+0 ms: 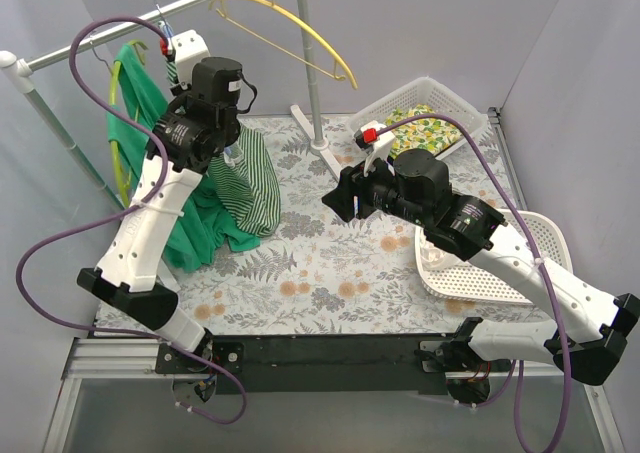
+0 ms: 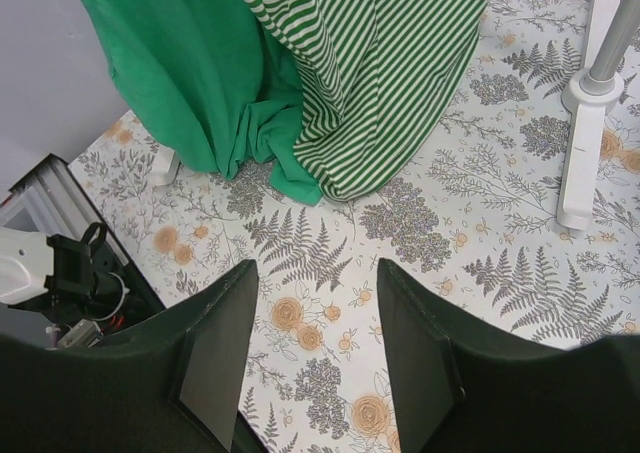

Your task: Place the tank top on the hanger

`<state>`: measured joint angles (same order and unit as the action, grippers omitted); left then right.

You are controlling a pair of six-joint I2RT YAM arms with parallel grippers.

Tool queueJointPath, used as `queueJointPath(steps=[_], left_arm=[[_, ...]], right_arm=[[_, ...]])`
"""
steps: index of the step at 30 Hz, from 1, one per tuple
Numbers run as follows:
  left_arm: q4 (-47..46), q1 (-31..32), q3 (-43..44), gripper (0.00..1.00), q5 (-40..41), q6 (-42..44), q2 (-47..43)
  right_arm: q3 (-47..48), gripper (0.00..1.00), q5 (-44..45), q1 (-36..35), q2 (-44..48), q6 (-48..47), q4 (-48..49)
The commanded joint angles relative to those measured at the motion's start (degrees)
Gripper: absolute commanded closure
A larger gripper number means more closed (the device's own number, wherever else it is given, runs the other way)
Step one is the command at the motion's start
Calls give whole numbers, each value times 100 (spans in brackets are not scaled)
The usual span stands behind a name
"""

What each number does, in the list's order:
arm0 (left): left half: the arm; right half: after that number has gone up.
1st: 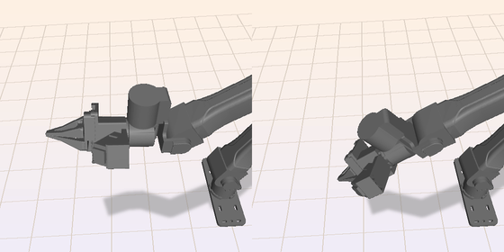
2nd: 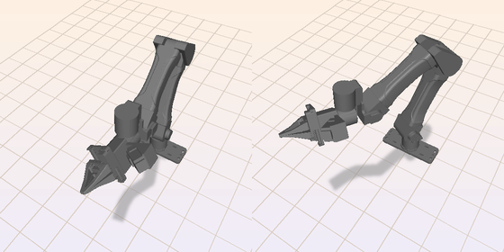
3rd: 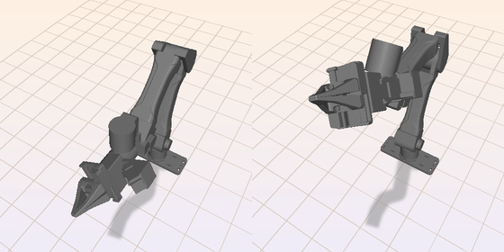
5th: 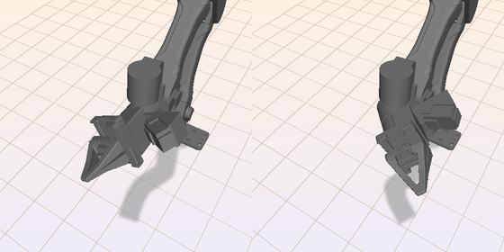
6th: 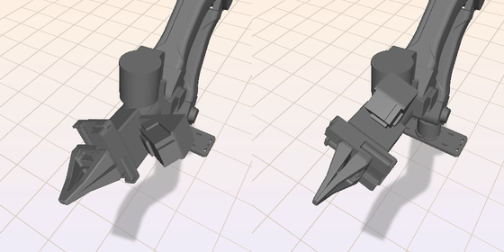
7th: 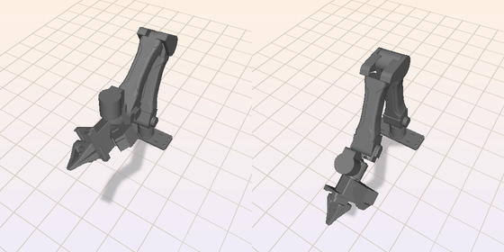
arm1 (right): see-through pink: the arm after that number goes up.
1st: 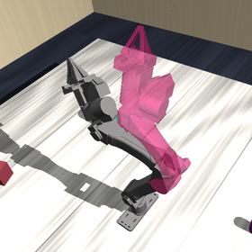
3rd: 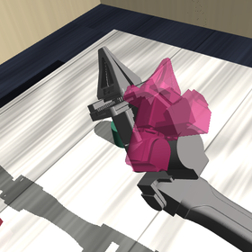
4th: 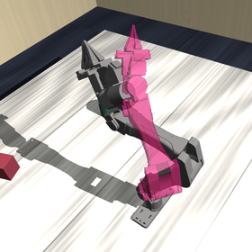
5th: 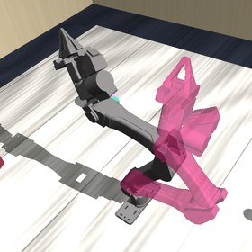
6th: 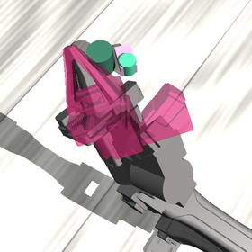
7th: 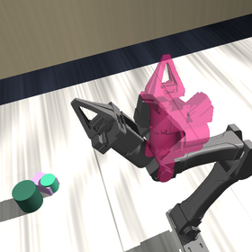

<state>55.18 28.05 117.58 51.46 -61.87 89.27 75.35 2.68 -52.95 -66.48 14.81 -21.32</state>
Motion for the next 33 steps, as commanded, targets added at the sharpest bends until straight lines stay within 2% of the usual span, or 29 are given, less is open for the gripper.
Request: queueJointPath(steps=[1, 7, 9, 11, 16, 19, 23, 27, 33], left_arm=[[-262, -124, -182, 100, -74, -238, -446], [-280, -133, -367, 100, -338, -265, -595], [-262, -133, -350, 87, -453, -229, -630], [-245, -133, -323, 82, -523, -186, -701], [-271, -133, -411, 55, -769, -45, -894], [-306, -133, -464, 45, -927, 43, -1034], [-306, -133, -490, 27, -1164, 96, -1219], [-288, -133, -473, 14, -1402, 148, -1395], [-481, -133, -420, 6, -2200, 324, -1676]], right_arm=[[182, 41, -92, -23, 12, 49, 67], [68, 41, -74, -23, 73, 49, 110], [24, 41, -66, -23, 91, 57, 119], [-3, 41, -57, -23, 109, 57, 155], [-47, 41, -83, -23, 118, 40, 207], [-47, 41, -101, -23, 100, 13, 234], [-82, 40, -92, -23, 109, 5, 260], [-161, 39, -83, -23, 135, -4, 304], [-363, 38, 40, -23, 267, 5, 392]])
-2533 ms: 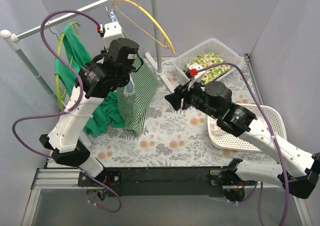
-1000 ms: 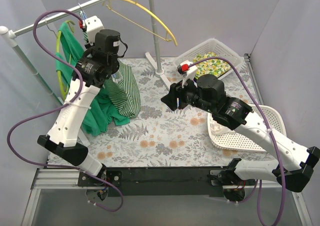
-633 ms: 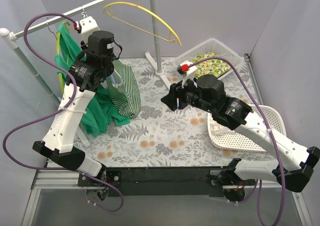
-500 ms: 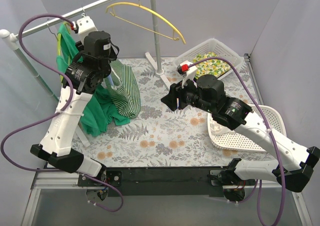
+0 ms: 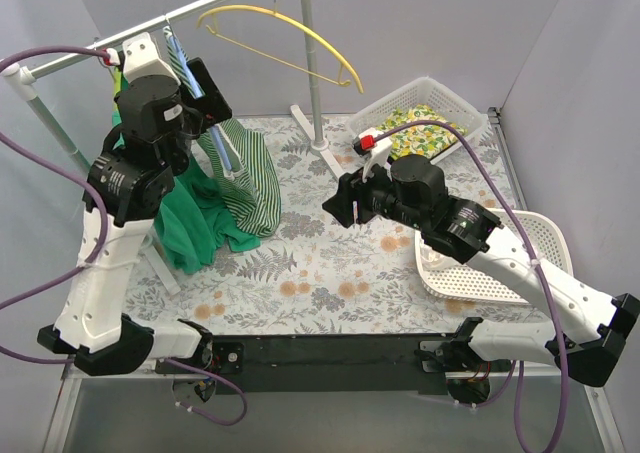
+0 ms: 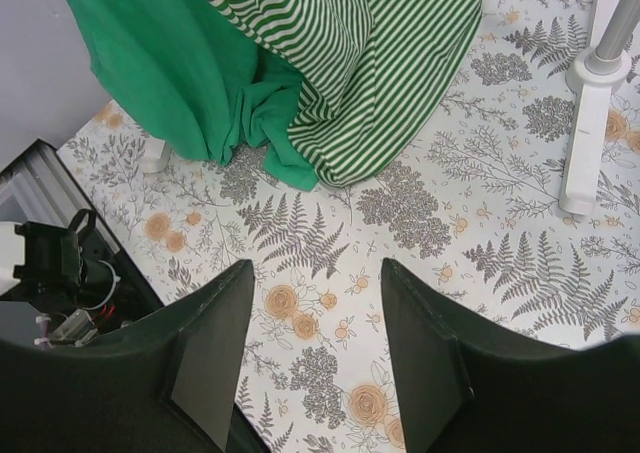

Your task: Place the tank top on the hanger

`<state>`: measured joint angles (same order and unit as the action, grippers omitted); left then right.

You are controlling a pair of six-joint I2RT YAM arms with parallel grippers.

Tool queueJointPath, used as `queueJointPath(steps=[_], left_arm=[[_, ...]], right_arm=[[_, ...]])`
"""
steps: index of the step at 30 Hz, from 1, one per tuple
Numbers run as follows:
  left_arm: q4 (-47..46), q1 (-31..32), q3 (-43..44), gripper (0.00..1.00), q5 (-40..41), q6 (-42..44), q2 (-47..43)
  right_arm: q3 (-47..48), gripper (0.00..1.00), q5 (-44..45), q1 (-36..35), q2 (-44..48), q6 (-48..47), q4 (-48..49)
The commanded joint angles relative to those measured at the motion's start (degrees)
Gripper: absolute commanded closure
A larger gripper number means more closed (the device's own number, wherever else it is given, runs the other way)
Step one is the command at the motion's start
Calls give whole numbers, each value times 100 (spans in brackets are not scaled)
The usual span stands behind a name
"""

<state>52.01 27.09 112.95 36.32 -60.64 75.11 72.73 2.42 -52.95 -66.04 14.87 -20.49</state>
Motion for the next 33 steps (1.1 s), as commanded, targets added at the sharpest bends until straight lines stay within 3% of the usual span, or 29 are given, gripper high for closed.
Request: queueJointPath(steps=[1, 6, 17, 22, 25, 33], left_arm=[[-226, -37, 69, 5, -818, 211, -286], [-227, -37, 412, 2, -1915, 228, -50], [-349, -11, 685, 2, -3350, -9, 443], [-665, 392, 28, 2, -3290, -158, 434], [-727, 1164, -167, 2, -2736, -158, 522], [-1246, 1562, -1388, 2, -2542, -466, 338]], right_arm=[[-136, 37, 127, -23, 284, -11, 318], [-373, 35, 364, -23, 522, -20, 406], [-856, 27, 1173, -23, 1242, 24, 397], [-1059, 25, 1577, -23, 1611, 112, 379], [-1182, 25, 1788, -23, 1787, 191, 388], [-1656, 24, 2579, -23, 2358, 718, 230]])
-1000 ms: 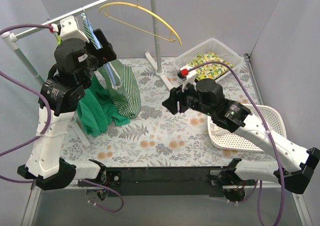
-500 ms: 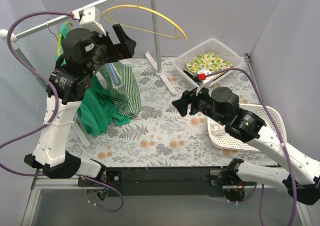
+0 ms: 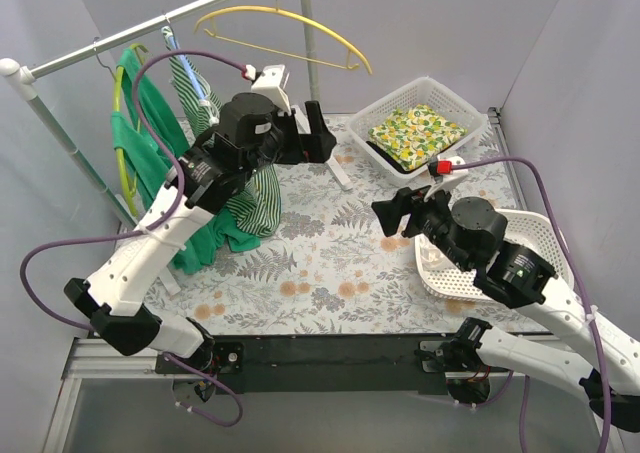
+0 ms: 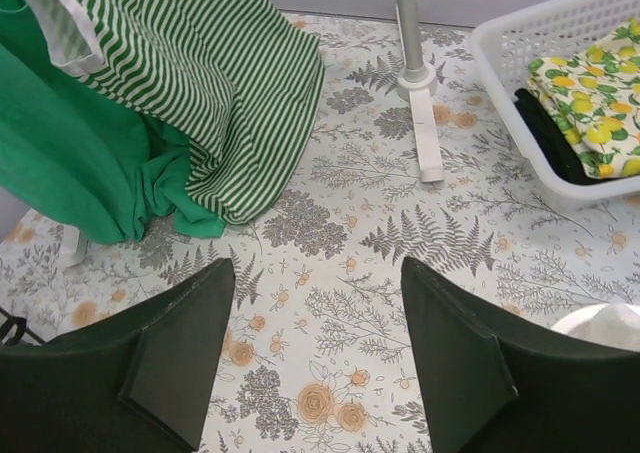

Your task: Place the tank top on the hanger

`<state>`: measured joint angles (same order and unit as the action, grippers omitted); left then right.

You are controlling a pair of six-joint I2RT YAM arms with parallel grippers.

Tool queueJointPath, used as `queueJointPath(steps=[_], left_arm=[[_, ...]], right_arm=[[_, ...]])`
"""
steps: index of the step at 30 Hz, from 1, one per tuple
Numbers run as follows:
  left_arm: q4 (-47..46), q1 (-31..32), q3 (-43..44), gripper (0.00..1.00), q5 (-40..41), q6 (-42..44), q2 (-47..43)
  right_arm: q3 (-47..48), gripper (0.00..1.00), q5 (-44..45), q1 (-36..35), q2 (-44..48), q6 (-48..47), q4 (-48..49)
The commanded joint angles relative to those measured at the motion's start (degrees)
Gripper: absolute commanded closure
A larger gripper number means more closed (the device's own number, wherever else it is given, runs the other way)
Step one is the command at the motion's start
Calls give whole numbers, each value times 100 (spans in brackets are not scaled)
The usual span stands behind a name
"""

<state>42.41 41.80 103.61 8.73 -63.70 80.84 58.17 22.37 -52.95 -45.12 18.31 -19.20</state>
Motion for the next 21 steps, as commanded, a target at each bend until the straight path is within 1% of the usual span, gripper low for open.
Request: queueJointPath(steps=[1, 9, 10, 13, 17, 21], left_arm=[[-356, 187, -578, 2, 234, -195, -244], [-839, 662, -1940, 2, 182, -494, -463], [-901, 706, -2228, 2, 173, -520, -490], [-1050, 917, -2791, 2, 182, -599, -551], [-1253, 1049, -3381, 2, 67, -714, -779], [-1306, 1058, -3699, 2, -91, -714, -973]], right_arm=[[-271, 24, 654, -23, 380, 410, 83], [-745, 22, 681, -23, 443, 692, -154], [-798, 22, 664, -23, 426, 727, -171], [-922, 22, 829, -23, 329, 946, -417], [-1132, 21, 927, -23, 285, 1219, -637], [-1361, 20, 944, -5, 188, 1412, -734]])
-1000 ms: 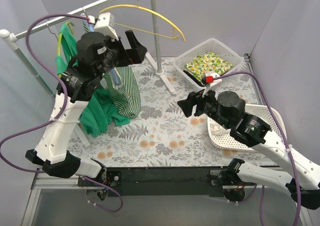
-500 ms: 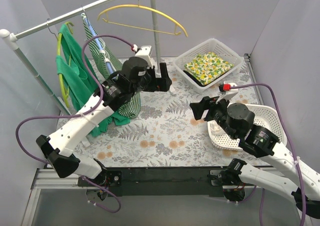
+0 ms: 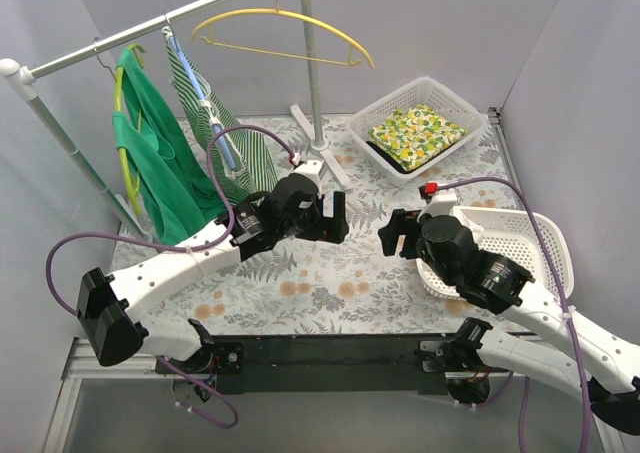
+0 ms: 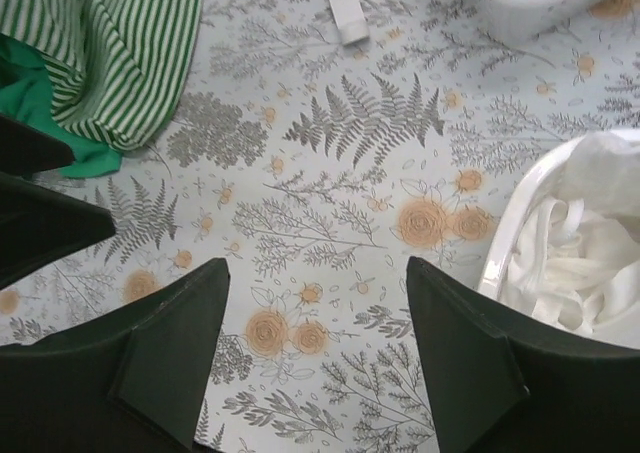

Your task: Place the tank top on the hanger

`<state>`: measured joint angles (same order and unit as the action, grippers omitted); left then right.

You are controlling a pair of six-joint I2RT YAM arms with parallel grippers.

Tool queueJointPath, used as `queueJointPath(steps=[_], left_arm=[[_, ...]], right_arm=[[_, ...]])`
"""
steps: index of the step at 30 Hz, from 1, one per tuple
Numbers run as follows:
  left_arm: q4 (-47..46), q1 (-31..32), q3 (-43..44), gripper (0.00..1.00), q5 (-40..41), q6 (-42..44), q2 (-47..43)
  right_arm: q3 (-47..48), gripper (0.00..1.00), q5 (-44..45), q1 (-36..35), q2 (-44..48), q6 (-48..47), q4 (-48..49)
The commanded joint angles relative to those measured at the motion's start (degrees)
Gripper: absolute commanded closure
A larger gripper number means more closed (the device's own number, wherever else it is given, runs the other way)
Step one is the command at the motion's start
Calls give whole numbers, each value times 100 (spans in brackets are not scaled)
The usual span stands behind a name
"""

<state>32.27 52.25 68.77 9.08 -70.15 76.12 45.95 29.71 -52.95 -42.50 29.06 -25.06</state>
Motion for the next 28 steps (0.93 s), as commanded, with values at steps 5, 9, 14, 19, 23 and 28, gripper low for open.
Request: queueJointPath(steps=[5, 9, 14, 19, 23, 28], left_arm=[[-300, 5, -452, 2, -231, 45, -624], [-283, 5, -601, 2, -345, 80, -730], [-274, 5, -681, 2, -608, 177, -835], [-248, 5, -795, 2, -653, 142, -827], [-265, 13, -979, 2, -443, -7, -966], [-169, 13, -866, 2, -179, 10, -906]], right_arm=[[-271, 17, 79, 126, -197, 574, -377], [-368, 14, -237, 372, -214, 627, -517], [-333, 14, -958, 1145, -215, 636, -754], [-271, 14, -1144, 1559, -241, 548, -799], [-271, 14, -1143, 1568, -311, 566, -641], [-271, 14, -994, 1577, -347, 566, -588]])
